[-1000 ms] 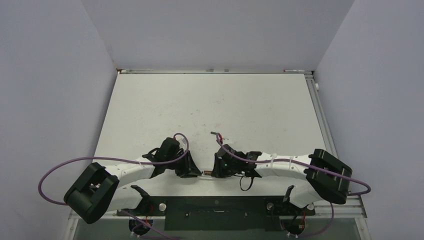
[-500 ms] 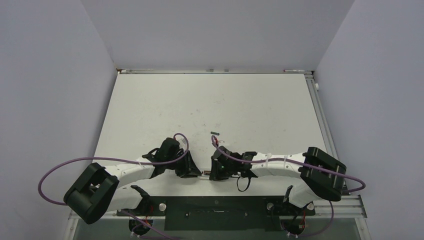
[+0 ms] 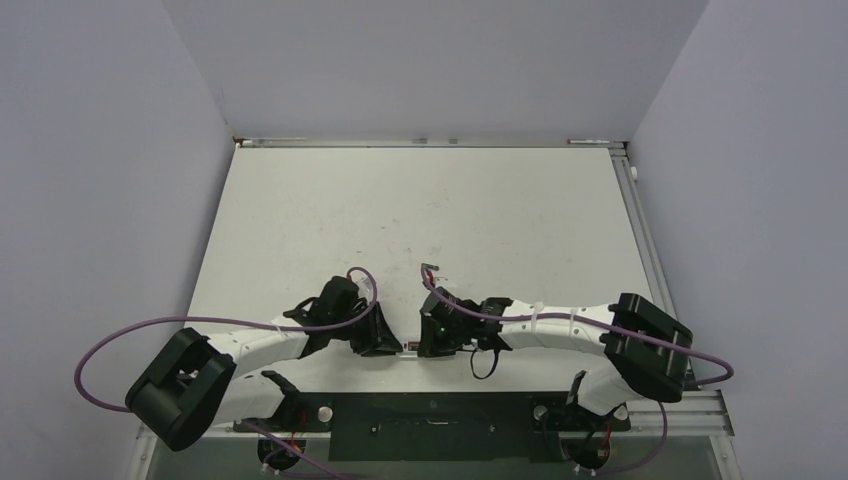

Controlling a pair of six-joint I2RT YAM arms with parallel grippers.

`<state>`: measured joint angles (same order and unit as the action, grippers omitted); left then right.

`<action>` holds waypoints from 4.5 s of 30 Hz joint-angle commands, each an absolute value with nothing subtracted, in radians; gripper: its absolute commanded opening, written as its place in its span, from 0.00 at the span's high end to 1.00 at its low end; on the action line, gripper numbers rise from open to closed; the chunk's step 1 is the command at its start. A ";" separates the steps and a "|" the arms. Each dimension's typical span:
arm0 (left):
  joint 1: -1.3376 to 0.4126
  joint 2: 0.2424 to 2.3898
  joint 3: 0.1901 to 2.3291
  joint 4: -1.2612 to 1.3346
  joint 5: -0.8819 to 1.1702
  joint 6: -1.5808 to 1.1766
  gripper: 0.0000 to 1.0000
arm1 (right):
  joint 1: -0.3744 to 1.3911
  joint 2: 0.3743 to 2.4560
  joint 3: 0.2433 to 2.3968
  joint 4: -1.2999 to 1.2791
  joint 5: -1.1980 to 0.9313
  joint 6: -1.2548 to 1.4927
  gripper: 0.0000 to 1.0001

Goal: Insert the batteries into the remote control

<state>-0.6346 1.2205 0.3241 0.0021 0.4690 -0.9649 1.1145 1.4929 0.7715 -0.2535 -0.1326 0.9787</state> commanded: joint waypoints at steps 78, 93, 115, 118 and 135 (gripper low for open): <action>-0.641 1.243 0.300 0.123 0.545 -0.959 0.76 | 1.202 1.790 1.068 -0.634 0.098 0.897 0.91; -0.641 1.221 0.295 0.113 0.571 -0.944 0.75 | 1.239 1.871 1.177 -0.769 0.146 0.894 0.91; -0.641 1.174 0.360 -0.053 0.517 -0.906 0.75 | 1.244 1.730 1.317 -0.880 0.333 0.867 0.91; -0.641 1.166 0.373 -0.085 0.507 -0.901 0.75 | 1.234 1.700 1.307 -0.881 0.349 0.856 0.90; -0.704 1.053 0.341 -0.158 0.426 -1.010 0.90 | 1.058 1.545 1.048 -0.682 0.264 0.687 0.91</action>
